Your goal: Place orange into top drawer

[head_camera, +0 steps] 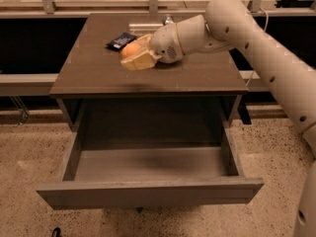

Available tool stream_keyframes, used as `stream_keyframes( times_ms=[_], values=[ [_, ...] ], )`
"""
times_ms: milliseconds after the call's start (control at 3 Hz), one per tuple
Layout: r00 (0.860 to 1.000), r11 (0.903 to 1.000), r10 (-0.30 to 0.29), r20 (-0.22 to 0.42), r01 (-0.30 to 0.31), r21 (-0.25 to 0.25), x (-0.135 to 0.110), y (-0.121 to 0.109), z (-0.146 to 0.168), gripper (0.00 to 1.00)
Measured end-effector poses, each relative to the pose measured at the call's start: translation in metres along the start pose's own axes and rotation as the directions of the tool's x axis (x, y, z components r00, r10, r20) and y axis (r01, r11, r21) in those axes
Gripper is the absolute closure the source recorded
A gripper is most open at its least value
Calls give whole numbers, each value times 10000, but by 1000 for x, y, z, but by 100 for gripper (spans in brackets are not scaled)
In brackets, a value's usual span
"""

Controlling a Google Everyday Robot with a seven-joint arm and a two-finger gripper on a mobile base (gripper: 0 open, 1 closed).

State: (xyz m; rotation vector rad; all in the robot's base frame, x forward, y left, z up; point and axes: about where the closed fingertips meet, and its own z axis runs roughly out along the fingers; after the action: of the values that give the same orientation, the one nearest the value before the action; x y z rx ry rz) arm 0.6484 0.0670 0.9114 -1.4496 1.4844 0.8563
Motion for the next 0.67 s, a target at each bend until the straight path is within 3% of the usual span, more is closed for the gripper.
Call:
stream_keyframes(
  times_ms=[333,667],
  values=[
    [9499,9961,-199,-3119,457,755,74,44,-82,100],
    [9026,9944,587,-4265,-152,1046,164,87,-141,100]
  ],
)
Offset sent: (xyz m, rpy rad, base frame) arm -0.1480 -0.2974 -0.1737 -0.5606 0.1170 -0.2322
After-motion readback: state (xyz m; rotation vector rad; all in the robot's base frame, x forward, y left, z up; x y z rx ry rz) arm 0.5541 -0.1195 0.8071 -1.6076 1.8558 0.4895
